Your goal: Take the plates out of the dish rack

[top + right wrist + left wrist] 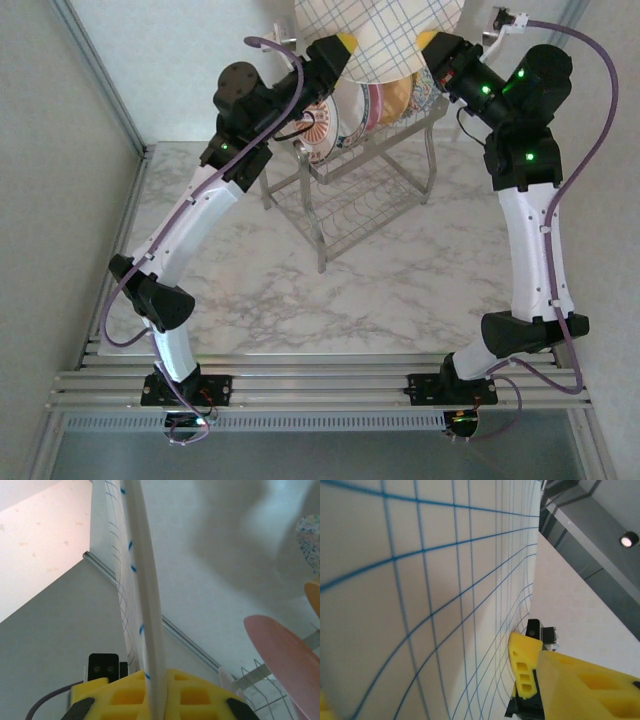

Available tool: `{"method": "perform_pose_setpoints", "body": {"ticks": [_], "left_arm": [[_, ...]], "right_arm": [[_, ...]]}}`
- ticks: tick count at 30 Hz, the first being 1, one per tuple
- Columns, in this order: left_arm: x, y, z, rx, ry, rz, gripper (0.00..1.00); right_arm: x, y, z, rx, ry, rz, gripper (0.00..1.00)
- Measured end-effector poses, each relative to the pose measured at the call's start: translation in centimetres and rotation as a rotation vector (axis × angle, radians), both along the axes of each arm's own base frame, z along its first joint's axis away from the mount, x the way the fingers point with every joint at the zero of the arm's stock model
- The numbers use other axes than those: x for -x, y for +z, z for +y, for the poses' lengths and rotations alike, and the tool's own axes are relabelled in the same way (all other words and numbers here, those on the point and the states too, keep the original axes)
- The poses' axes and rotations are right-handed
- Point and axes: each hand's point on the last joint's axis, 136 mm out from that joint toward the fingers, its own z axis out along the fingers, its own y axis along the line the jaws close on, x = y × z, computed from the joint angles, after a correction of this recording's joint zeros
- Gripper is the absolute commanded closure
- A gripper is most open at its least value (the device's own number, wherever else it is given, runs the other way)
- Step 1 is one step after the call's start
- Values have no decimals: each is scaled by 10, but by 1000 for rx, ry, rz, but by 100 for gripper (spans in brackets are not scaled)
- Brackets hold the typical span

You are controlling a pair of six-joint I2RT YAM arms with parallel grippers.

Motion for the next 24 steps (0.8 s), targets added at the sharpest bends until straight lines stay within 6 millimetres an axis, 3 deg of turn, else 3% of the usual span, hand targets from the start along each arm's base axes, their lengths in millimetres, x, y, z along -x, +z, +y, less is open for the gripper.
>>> {"method": "perform_pose_setpoints", "body": {"ticks": [4, 8, 11, 13, 18, 20, 24], "left_arm": [[-6, -6, 2, -7, 1, 30, 100], [-6, -5, 3, 14, -16, 47, 100], [-8, -6, 6, 19, -20, 54, 100], [-12, -9, 10, 12, -15, 58, 100], [-34, -16, 40, 14, 15, 92, 100], [-43, -16, 64, 21, 56, 106, 100], [-55, -25, 129, 46, 171, 156, 100]], "right_arm": [[0, -2, 2, -15, 15, 24, 100], [-2, -3, 3, -20, 21, 34, 100], [-3, -4, 4, -16, 24, 32, 57], [-1, -4, 10, 8, 30, 8, 38], [11, -7, 34, 126, 23, -91, 13], [21, -10, 49, 185, 29, -135, 3], [57, -12, 84, 311, 59, -259, 1]]}}
